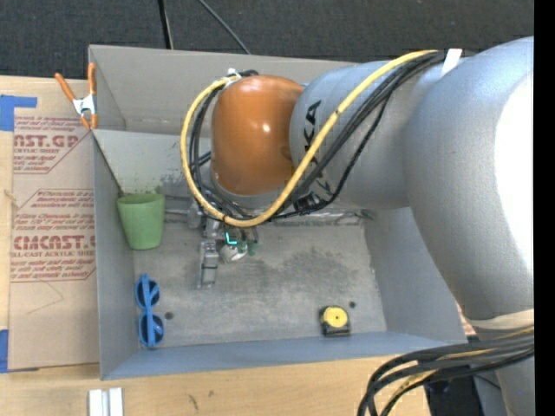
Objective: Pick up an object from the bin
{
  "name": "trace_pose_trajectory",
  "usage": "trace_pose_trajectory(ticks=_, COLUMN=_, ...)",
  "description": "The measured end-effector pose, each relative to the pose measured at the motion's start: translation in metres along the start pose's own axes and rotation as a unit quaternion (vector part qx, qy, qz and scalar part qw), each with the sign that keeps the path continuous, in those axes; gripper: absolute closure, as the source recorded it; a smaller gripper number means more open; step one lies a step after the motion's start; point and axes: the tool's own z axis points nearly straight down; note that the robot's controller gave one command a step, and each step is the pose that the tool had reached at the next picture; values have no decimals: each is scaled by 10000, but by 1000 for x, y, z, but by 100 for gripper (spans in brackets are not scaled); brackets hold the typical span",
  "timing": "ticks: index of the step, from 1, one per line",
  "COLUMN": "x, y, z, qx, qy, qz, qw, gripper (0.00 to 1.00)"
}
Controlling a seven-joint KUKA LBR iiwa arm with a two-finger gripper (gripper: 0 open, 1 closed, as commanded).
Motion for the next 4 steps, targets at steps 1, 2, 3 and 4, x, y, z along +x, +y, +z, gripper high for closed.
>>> trace_pose_trajectory(ticks=1, x=33, y=63, z=90, qx=2, qy=-7, qz=-1224, qw=9925, gripper=0)
trace_pose_trajectory(ticks=2, x=30, y=61, z=87, qx=-3, qy=-34, qz=-1203, qw=9927, gripper=100)
trace_pose_trajectory(ticks=3, x=58, y=-49, z=-95, qx=19, qy=-66, qz=-3378, qw=9412, gripper=100)
trace_pose_trajectory(ticks=4, x=45, y=-65, z=-2, qx=2, qy=0, qz=-3505, qw=9366, gripper=100)
